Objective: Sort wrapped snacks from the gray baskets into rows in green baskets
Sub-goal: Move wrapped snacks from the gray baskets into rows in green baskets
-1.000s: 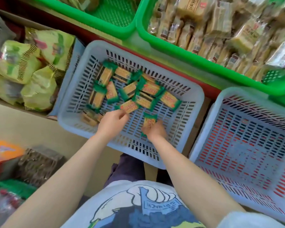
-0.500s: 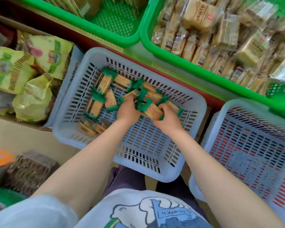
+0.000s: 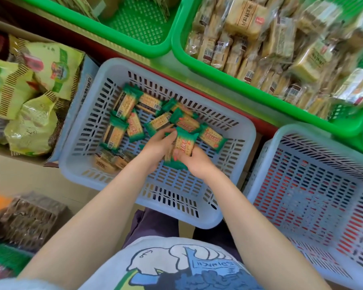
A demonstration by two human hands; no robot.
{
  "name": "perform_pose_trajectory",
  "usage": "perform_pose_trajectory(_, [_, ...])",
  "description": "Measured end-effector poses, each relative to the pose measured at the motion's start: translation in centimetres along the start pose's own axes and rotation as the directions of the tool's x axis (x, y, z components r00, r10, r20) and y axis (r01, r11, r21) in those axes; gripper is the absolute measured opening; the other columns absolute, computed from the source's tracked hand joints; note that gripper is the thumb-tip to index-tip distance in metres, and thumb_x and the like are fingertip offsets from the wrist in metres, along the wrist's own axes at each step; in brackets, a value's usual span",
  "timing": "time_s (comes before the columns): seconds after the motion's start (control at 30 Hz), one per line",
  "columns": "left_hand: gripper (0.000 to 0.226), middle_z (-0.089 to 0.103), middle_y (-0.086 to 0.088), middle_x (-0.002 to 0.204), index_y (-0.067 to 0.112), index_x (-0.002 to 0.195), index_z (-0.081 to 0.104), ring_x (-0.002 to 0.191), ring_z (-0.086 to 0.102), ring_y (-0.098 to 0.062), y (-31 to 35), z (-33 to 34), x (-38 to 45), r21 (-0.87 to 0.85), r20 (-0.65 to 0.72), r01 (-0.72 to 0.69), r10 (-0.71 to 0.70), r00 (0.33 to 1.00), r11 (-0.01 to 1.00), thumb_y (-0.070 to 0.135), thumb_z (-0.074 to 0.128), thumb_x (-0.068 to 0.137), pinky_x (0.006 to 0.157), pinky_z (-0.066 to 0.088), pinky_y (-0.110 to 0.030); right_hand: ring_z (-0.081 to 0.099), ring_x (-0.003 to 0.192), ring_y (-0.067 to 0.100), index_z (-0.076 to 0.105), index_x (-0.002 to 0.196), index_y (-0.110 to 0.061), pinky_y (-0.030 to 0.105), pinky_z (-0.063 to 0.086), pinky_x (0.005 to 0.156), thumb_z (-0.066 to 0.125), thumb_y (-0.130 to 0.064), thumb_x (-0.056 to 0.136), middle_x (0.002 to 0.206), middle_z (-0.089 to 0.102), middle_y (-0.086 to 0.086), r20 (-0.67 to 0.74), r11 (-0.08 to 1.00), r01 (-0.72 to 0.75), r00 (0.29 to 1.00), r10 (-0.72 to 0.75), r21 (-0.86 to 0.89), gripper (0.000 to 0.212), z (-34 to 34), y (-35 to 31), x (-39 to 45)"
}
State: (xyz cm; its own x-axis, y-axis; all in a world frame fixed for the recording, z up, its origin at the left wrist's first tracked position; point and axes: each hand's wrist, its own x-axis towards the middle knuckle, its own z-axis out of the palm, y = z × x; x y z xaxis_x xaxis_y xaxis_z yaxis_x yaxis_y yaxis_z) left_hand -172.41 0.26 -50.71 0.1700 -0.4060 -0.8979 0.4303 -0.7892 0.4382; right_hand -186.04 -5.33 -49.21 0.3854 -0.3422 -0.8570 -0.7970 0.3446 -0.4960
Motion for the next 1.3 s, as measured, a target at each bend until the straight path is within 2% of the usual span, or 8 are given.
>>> perform_pose_trajectory(0.13, [0.112, 0.051, 0.004, 0.142, 0.026, 0.156, 0.026, 0.126, 0.055, -0.026, -0.6, 0.2, -0.5, 0.073, 0.144, 0.010, -0.020, 0.989, 0.997, 0.077, 0.072, 0.068, 0.111, 0.041, -0.052, 0.059, 0.096, 0.022, 0.048, 0.137, -0.022, 0.036, 0.050, 0.083, 0.040, -0.046, 0.106, 0.117, 0.061, 0.000, 0.137, 0.967, -0.011, 0.989, 0.048, -0.256, 0.040, -1.3, -1.9, -0.7])
perform_pose_trajectory(0.2, [0.128, 0.059, 0.002, 0.139, 0.024, 0.154, 0.031, 0.123, 0.059, -0.024, -1.2, -0.1, 0.0, 0.021, 0.094, -0.018, 0.015, 0.995, 1.000, 0.075, 0.081, 0.048, 0.106, 0.047, -0.051, 0.061, 0.100, 0.026, 0.050, 0.136, -0.018, 0.041, 0.053, 0.085, 0.047, -0.051, 0.101, 0.122, 0.062, 0.007, 0.187, 0.936, 0.017, 0.981, 0.052, -0.351, 0.048, -2.4, -2.4, -0.4])
perform_pose_trajectory(0.33, [0.144, 0.049, -0.001, 0.151, 0.035, 0.153, 0.029, 0.131, 0.054, -0.031, -2.3, -2.5, 1.7, -0.242, -0.029, -0.001, -0.006, 1.000, 0.970, 0.072, 0.092, 0.029, 0.106, 0.045, -0.060, 0.056, 0.112, 0.019, 0.049, 0.137, -0.019, 0.032, 0.047, 0.085, 0.066, -0.048, 0.092, 0.129, 0.054, 0.000, -0.263, 0.983, 0.000, 0.963, -0.050, -0.186, 0.056, -4.5, -2.1, 1.5])
perform_pose_trajectory(0.57, [0.107, 0.058, -0.004, 0.142, 0.024, 0.153, 0.031, 0.125, 0.059, -0.029, -3.2, -4.2, 0.2, -0.407, -0.072, 0.012, -0.045, 0.996, 0.913, 0.040, 0.092, 0.067, 0.102, 0.049, -0.056, 0.059, 0.080, 0.016, 0.047, 0.132, -0.019, 0.033, 0.048, 0.064, 0.068, -0.028, 0.095, 0.121, 0.059, -0.002, -0.457, 0.977, 0.048, 0.878, -0.140, -0.206, 0.043, -2.2, -2.0, 4.4])
perform_pose_trajectory(0.7, [0.095, 0.055, -0.006, 0.144, 0.031, 0.144, 0.043, 0.128, 0.055, -0.031, -4.0, -3.7, -0.5, -0.450, -0.071, 0.019, -0.057, 0.996, 0.893, 0.030, 0.093, 0.063, 0.104, 0.048, -0.056, 0.063, 0.091, 0.028, 0.060, 0.118, -0.014, 0.045, 0.051, 0.073, 0.063, -0.035, 0.098, 0.110, 0.067, 0.005, -0.310, 0.967, 0.003, 0.947, -0.085, -0.254, 0.029, -1.5, -2.5, 3.2])
perform_pose_trajectory(0.83, [0.043, 0.067, -0.008, 0.126, 0.034, 0.117, 0.055, 0.108, 0.068, -0.027, -2.4, -3.1, -2.1, -0.445, -0.056, -0.035, 0.011, 0.998, 0.895, 0.008, 0.073, 0.089, 0.082, 0.059, -0.045, 0.063, 0.092, 0.017, 0.063, 0.117, -0.020, 0.031, 0.052, 0.073, 0.054, -0.040, 0.102, 0.110, 0.067, -0.001, -0.284, 0.999, 0.012, 0.959, 0.003, 0.050, 0.027, -2.7, -3.5, -1.2])
perform_pose_trajectory(0.97, [0.037, 0.067, -0.006, 0.117, 0.031, 0.122, 0.053, 0.104, 0.067, -0.026, 2.7, -0.3, -6.0, -0.414, 0.057, -0.055, 0.086, 0.995, 0.908, 0.035, 0.071, 0.090, 0.081, 0.057, -0.044, 0.066, 0.072, 0.011, 0.063, 0.110, -0.018, 0.026, 0.053, 0.062, 0.046, -0.039, 0.105, 0.095, 0.070, 0.002, -0.372, 0.950, 0.163, 0.926, -0.055, 0.265, 0.028, -5.0, -3.8, -7.5])
perform_pose_trajectory(1.3, [0.049, 0.077, -0.009, 0.083, 0.012, 0.087, 0.076, 0.069, 0.075, -0.022, 12.4, 13.9, -17.2, -0.380, 0.355, -0.103, 0.248, 0.902, 0.919, 0.047, 0.044, 0.101, 0.054, 0.060, -0.036, 0.060, 0.110, 0.004, 0.048, 0.140, -0.029, 0.014, 0.051, 0.081, 0.046, -0.026, 0.106, 0.123, 0.061, -0.011, -0.588, 0.882, 0.461, 0.741, -0.324, 0.096, 0.034, -12.2, -3.4, -20.0])
